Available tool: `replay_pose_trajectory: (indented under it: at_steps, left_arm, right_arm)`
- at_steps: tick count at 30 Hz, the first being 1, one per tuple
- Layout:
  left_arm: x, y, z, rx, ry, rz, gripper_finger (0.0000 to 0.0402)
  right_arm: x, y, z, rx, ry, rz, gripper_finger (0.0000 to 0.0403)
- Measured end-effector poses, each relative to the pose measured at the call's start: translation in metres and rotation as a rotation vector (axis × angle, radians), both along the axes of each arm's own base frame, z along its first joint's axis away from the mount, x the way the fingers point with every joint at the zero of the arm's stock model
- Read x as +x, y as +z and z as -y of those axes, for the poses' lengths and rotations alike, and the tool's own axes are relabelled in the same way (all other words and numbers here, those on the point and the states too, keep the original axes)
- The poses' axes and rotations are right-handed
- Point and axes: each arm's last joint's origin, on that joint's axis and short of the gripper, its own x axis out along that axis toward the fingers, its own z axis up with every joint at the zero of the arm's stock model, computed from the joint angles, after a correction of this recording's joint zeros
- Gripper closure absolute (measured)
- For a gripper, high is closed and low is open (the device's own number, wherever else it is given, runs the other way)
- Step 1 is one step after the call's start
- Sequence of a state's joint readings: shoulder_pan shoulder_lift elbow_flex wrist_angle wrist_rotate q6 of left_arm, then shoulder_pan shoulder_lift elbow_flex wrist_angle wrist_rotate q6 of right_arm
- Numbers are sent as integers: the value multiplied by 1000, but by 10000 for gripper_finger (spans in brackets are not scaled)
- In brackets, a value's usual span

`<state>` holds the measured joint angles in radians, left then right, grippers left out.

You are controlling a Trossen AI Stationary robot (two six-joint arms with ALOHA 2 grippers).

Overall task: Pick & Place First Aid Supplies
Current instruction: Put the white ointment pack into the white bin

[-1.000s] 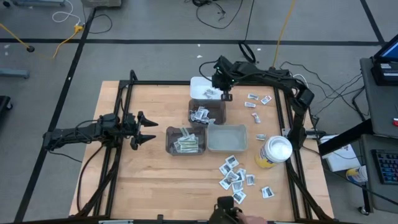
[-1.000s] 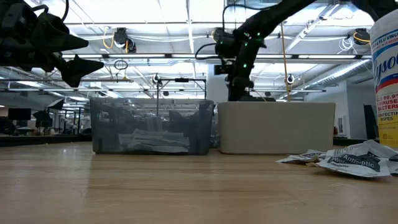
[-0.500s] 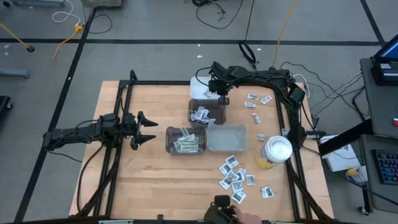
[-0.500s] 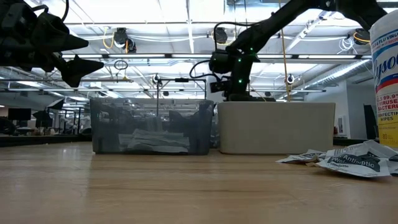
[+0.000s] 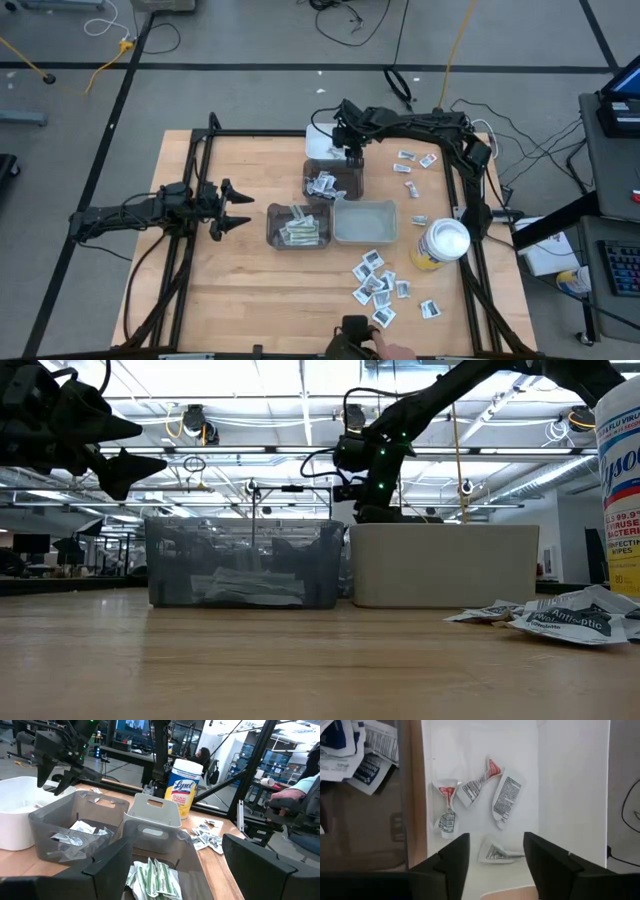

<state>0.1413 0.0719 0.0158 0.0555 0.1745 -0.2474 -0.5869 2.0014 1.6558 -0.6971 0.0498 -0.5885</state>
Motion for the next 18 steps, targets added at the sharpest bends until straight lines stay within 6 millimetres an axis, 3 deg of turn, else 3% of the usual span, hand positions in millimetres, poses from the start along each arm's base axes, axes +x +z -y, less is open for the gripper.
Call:
replay_pose_trajectory:
  at_steps: [8, 12, 18]
  left_arm:
    - [0, 0, 0, 0, 0, 0, 91]
    - [0, 0, 0, 0, 0, 0, 91]
    - [0, 0, 0, 0, 0, 0, 91]
  right_arm:
    - [-9, 9, -8, 87, -164, -4, 214]
    - [-19, 28, -18, 133, -265, 11, 219]
    - [-40, 71, -41, 163, -361, 72, 218]
